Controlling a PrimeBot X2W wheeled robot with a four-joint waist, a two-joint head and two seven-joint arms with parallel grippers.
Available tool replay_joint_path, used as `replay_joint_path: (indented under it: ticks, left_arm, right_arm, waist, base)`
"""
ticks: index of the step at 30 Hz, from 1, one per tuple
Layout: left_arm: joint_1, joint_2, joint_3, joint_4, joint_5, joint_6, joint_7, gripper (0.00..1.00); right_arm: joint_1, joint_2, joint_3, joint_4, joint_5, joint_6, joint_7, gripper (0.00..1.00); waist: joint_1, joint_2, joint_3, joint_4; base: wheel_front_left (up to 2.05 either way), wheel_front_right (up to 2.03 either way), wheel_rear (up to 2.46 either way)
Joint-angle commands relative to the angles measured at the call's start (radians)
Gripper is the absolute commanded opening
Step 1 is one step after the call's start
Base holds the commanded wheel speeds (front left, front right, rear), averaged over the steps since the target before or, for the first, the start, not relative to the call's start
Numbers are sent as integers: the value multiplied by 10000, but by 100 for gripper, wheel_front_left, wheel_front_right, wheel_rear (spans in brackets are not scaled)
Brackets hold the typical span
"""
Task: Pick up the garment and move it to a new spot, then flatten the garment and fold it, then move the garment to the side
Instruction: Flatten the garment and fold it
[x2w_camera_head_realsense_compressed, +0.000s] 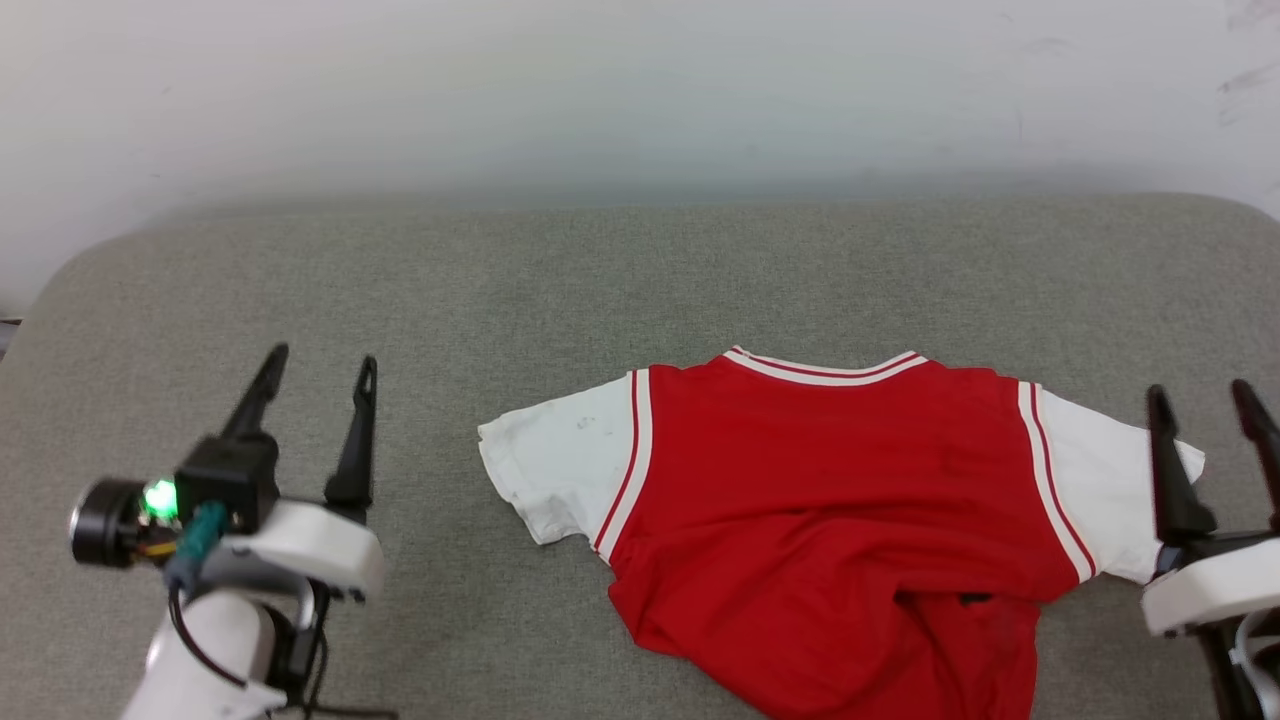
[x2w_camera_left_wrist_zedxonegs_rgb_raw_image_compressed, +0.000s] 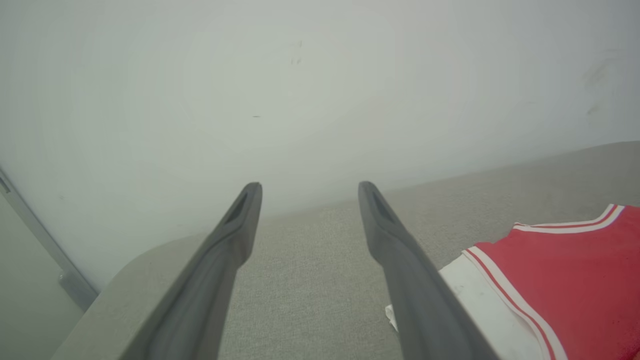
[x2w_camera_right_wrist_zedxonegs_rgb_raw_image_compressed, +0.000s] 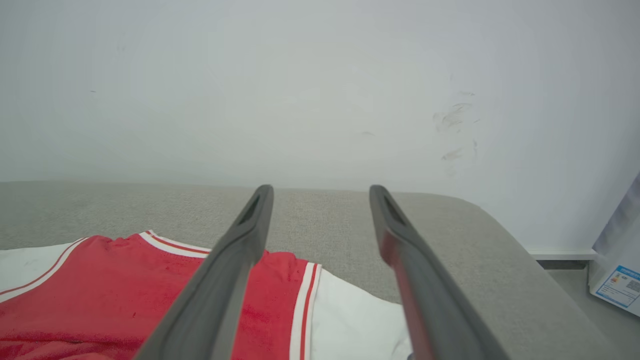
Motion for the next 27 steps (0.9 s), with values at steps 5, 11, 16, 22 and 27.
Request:
replay_joint_path:
  ticks: [5, 11, 16, 22, 27]
  left_arm:
    - [-2187, 706, -320, 599, -336, -1219, 1483, 100]
    - [-3719, 1039, -937, 1216, -1103, -1899, 3709, 100]
    - [-4758, 1441, -2036, 1802, -2175, -2040, 6427, 100]
    - [-5644, 2092, -3708, 1978, -4089, -2054, 8949, 100]
    - [-6107, 2326, -4453, 2166, -4984, -2056, 9762, 100]
  right_arm:
    - [1366, 1444, 41, -2621, -1274, -11, 278, 100]
    - [1704, 1772, 306, -3538, -1398, -11, 659, 100]
    - [1649, 1795, 435, -3788, -1394, -11, 745, 100]
    - [1379, 1735, 503, -3791, -1345, -9, 756, 100]
    - [1203, 1687, 544, -3741, -1338, -11, 717, 100]
  waist:
    - [0, -1, 280, -91]
    - [0, -1, 641, -287]
    - [0, -1, 994, -475]
    - [0, -1, 1509, -695]
    - [0, -1, 1894, -816]
  base:
    - [0, 0, 0]
    - [0, 0, 0]
    - [0, 0, 0]
    - [0, 0, 0]
    - [0, 0, 0]
